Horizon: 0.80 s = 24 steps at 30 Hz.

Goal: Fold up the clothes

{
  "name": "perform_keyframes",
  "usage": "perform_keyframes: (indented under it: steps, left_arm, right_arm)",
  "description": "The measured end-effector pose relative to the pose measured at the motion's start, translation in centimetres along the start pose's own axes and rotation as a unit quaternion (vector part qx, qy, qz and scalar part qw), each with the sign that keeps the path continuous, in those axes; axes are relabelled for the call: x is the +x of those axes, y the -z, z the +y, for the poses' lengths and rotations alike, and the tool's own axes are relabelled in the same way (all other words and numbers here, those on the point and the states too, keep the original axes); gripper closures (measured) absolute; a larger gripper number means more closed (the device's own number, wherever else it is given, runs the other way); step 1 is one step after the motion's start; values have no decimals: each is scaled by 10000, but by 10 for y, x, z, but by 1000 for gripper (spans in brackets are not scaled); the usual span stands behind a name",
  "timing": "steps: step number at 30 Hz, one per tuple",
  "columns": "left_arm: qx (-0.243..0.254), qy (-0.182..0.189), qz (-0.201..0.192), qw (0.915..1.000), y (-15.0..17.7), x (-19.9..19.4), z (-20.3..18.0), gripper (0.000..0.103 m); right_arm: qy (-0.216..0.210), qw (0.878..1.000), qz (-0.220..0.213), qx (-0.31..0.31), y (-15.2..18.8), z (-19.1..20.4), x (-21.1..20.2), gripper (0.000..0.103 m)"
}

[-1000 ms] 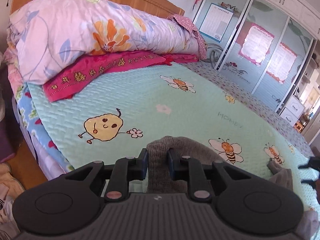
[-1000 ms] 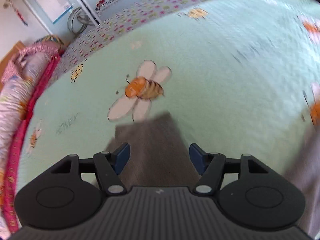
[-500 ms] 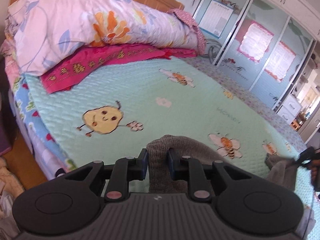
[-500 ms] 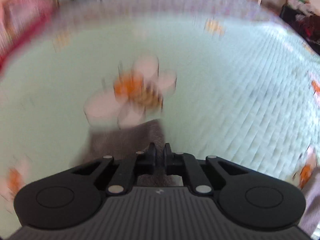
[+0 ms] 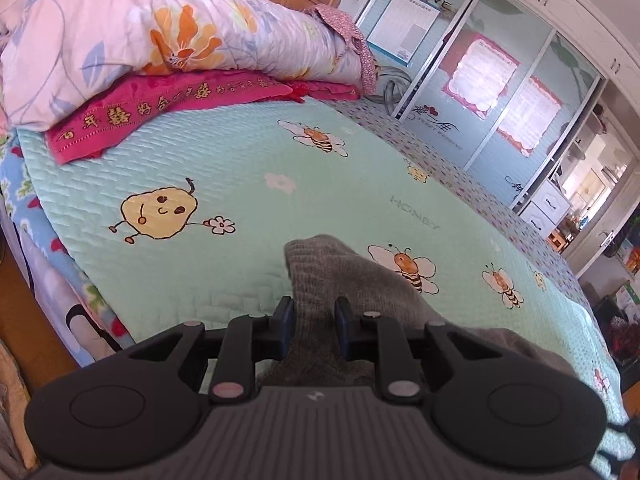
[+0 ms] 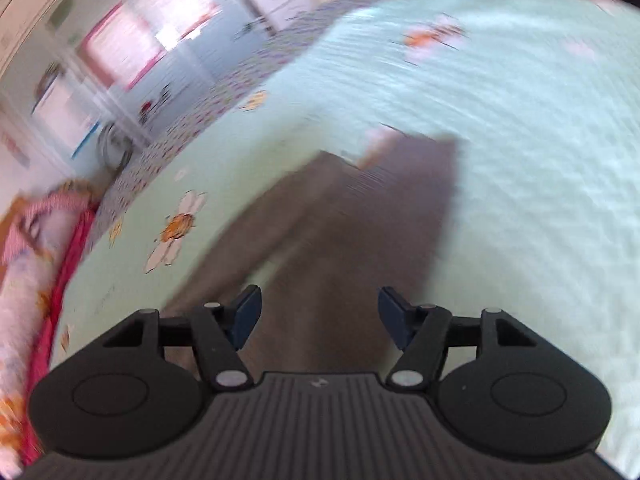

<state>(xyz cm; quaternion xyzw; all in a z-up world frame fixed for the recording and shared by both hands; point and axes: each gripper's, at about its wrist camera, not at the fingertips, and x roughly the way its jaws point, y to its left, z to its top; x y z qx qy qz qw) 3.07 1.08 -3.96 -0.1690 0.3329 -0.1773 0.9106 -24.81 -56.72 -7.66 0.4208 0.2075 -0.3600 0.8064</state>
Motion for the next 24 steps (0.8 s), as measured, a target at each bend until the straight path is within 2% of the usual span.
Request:
perform_keyframes:
  steps: [4,9,19,24]
  left_arm:
    - [23,-67,39,10000,-3,3,-2,81]
    - [68,-96,47,9999,-1,1,-4,81]
    - [52,-122,23,9999,-4,5,-5,81]
    - [67,-123,1,9999,-11,10,-6,81]
  right_arm:
    - [-62,9998,-15,182,23,-14,-13,36]
    - [-402,9989,145,-193,25,24,1,36]
    - [-230,9938,884,626,-27,76,129,35]
    - [-260,9956,538,729,-49,84,120,36]
